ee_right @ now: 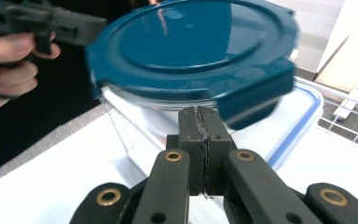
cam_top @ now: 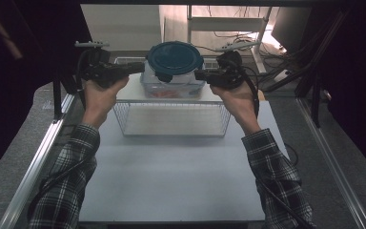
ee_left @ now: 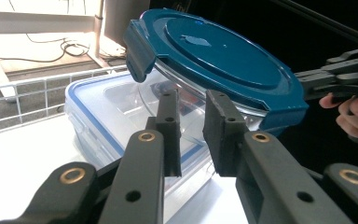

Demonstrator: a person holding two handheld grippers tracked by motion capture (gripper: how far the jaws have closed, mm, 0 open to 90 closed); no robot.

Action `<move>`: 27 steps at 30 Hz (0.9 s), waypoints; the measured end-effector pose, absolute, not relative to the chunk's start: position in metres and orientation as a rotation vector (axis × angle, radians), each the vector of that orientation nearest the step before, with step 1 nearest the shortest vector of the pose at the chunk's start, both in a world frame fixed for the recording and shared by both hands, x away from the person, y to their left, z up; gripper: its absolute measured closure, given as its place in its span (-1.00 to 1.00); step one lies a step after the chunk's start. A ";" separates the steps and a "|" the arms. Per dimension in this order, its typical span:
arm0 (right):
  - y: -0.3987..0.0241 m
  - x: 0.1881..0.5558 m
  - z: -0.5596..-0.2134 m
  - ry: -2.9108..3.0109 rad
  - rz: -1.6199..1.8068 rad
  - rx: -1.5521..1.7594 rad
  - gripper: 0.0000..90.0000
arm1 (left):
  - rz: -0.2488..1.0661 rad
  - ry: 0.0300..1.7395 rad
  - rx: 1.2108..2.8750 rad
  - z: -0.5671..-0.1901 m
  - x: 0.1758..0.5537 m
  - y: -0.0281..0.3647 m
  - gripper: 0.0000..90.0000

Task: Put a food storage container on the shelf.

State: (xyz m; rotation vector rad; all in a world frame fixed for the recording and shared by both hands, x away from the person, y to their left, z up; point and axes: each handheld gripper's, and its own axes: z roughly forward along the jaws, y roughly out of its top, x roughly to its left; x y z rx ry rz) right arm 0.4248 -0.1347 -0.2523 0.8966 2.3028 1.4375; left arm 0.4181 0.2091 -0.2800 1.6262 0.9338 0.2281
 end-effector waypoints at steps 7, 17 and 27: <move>-0.141 0.444 -0.254 2.225 1.469 0.969 0.97 | 0.248 0.934 1.642 -0.279 0.422 0.203 0.71; -0.142 0.467 -0.260 2.174 1.458 1.055 0.97 | 0.280 0.961 1.654 -0.280 0.427 0.196 0.71; -0.138 0.464 -0.264 2.183 1.458 1.041 0.91 | 0.283 0.964 1.650 -0.281 0.426 0.200 0.63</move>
